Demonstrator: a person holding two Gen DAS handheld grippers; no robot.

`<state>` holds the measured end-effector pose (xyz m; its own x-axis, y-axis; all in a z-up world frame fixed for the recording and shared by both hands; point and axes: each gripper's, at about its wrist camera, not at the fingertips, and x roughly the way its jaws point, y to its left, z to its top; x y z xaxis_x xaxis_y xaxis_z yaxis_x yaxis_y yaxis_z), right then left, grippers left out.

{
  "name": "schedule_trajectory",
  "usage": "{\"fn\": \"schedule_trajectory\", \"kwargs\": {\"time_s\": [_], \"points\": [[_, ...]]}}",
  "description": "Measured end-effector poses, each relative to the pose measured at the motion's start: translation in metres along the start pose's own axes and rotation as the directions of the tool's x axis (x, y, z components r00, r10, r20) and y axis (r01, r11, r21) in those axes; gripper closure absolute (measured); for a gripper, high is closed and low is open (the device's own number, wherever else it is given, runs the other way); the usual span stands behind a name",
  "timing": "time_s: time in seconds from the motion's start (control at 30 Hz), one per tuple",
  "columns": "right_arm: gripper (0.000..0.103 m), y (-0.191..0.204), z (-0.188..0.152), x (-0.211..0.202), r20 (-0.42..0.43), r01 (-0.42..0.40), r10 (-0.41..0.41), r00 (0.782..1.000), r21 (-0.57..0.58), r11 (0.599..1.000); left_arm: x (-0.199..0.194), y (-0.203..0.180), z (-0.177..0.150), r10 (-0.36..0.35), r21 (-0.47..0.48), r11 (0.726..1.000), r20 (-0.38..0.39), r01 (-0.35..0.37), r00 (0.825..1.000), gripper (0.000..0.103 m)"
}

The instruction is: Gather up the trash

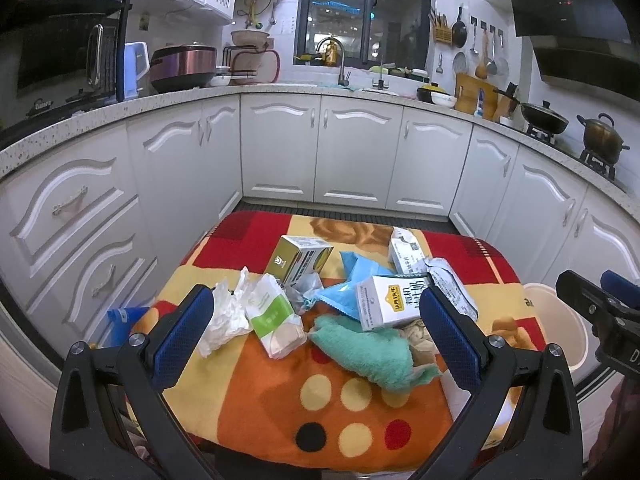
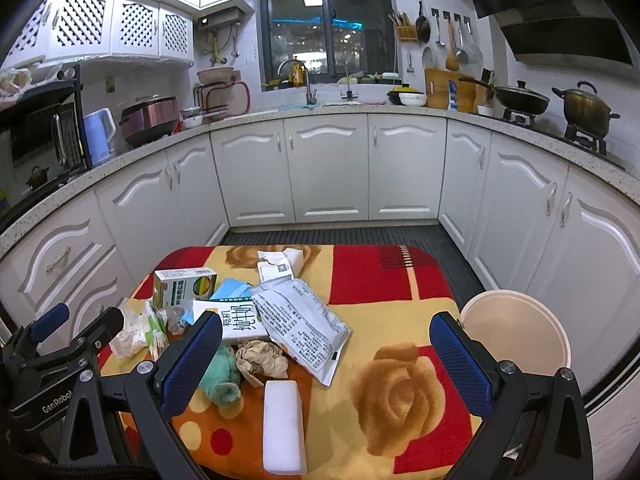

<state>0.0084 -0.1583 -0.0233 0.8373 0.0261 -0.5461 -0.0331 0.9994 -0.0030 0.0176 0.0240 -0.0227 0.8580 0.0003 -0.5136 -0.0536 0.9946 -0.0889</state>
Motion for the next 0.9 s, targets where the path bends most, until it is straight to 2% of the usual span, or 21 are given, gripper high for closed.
{"fn": "schedule_trajectory", "kwargs": {"time_s": [0.7,0.9], "points": [[0.000,0.000,-0.004,0.028,-0.087,-0.016,0.015,0.996,-0.013,1.000,0.028,0.023,-0.008,0.027,-0.014,1.000,-0.074,-0.028,0.997,0.001],[0.000,-0.010,-0.006,0.048,-0.144,-0.034,0.035,0.989,0.011,0.999,0.035,0.047,-0.017,-0.009,-0.016,1.000,-0.131,0.007,0.991,0.001]]}}
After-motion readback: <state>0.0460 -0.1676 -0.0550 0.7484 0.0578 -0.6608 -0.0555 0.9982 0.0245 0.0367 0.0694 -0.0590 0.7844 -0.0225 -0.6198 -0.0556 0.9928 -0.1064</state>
